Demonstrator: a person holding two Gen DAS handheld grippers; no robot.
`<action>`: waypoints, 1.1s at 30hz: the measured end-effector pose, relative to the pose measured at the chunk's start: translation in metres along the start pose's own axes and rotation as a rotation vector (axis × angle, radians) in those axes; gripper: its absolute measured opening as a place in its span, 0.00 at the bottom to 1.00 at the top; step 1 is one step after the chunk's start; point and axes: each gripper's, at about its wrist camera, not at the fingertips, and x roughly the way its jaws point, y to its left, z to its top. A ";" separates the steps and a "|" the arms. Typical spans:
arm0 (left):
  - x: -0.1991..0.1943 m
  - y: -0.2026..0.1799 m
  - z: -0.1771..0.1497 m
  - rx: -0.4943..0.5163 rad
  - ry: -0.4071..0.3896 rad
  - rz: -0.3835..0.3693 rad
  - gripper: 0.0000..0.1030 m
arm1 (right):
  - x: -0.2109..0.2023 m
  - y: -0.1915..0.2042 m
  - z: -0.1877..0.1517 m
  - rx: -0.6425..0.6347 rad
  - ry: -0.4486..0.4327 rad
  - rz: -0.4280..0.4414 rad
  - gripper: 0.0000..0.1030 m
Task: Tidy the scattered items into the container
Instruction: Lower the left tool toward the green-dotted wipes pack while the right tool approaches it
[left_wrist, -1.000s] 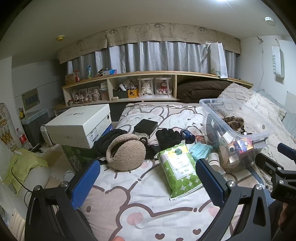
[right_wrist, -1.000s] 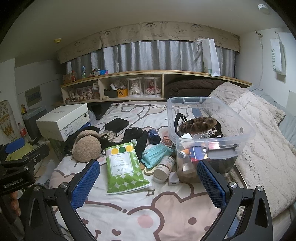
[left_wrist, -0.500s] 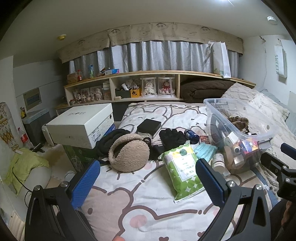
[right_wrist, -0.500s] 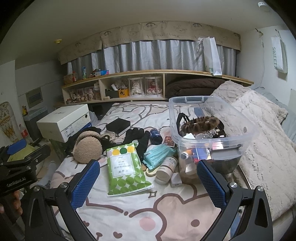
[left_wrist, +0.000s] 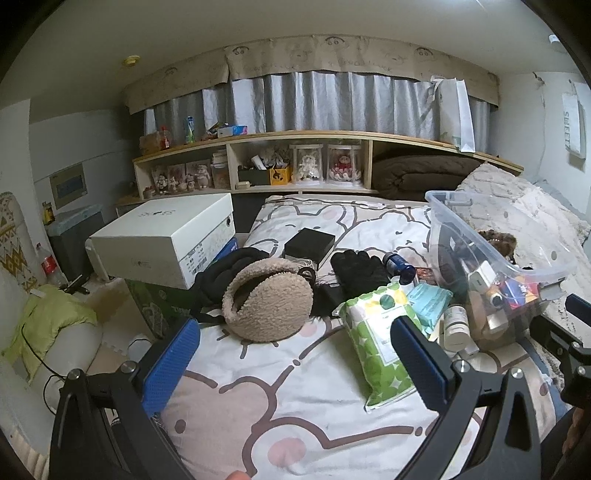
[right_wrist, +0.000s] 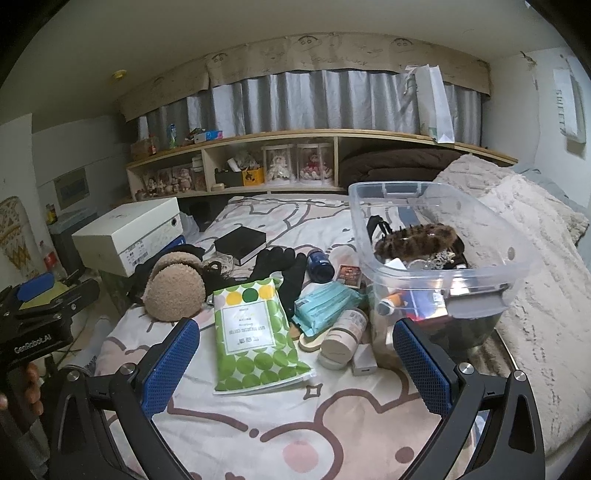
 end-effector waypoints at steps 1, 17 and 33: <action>0.003 0.000 0.000 0.000 0.002 0.000 1.00 | 0.003 0.000 0.000 -0.002 0.001 0.005 1.00; 0.050 0.016 0.008 0.008 0.006 0.066 1.00 | 0.058 0.019 0.016 -0.066 0.019 0.095 1.00; 0.122 0.030 0.006 -0.037 0.097 0.047 1.00 | 0.132 0.015 0.029 -0.086 0.030 0.109 1.00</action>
